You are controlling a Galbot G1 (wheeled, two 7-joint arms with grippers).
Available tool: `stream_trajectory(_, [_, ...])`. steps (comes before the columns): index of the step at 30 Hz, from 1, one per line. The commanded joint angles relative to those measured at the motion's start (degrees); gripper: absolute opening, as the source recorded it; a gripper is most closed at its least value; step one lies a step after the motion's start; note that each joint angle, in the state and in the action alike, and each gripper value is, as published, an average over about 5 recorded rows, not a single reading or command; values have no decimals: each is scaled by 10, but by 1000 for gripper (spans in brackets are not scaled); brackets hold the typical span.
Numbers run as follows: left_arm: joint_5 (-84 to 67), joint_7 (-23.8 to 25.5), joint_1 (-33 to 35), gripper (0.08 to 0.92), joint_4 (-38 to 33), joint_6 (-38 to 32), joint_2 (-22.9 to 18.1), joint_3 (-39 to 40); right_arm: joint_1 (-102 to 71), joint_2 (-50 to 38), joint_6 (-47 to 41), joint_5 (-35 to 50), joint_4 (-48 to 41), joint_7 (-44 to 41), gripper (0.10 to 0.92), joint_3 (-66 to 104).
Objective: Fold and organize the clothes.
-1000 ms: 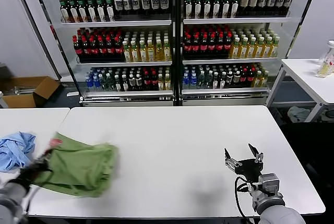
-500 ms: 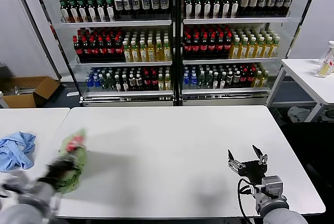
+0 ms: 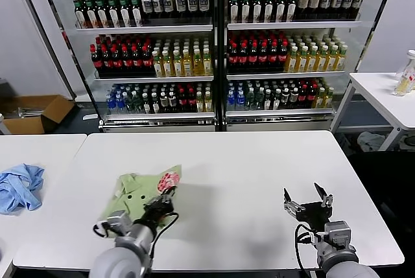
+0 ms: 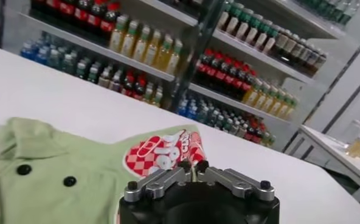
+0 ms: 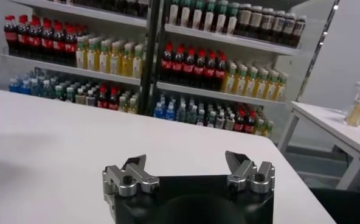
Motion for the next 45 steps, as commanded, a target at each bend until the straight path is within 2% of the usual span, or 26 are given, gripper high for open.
stream_trajectory(1, [29, -51, -79, 102, 53, -21, -52, 74, -3, 1, -1, -1, 2, 1, 823, 3])
stream_trajectory(5, [-6, -63, -100, 102, 66, -41, -52, 54, 3, -1, -4, -1, 3, 3, 823, 2])
stream_trajectory(8, [-7, -43, -103, 114, 73, -54, -45, 51, 17, -5, -8, 0, 0, 5, 823, -4])
stream_trajectory(10, [6, -10, -92, 149, 69, -62, -36, 56, 30, -8, -11, 1, -3, 5, 823, -10])
stream_trajectory(15, [93, 119, -47, 293, 14, -108, -7, 38, 68, -8, 10, 29, -20, -6, 823, -24])
stream_trajectory(21, [153, 171, 7, 466, -40, -168, 59, -74, 137, 9, 12, 103, -44, -13, 823, -95])
stream_trajectory(25, [158, 176, 52, 579, -45, -179, 75, -120, 168, 22, 4, 85, -68, -11, 823, -162])
stream_trajectory(30, [144, 172, 80, 725, -46, -173, 29, -76, 172, 23, -1, 77, -79, -10, 823, -170])
stream_trajectory(33, [124, 169, 76, 794, -45, -169, 23, -75, 166, 14, -1, 79, -78, -10, 823, -162])
stream_trajectory(39, [118, 150, 69, 822, -35, -173, 55, -122, 159, 8, -9, 102, -77, -9, 823, -162])
stream_trajectory(45, [121, 137, 97, 823, -40, -180, 51, -136, 172, 18, -28, 146, -101, -1, 823, -203])
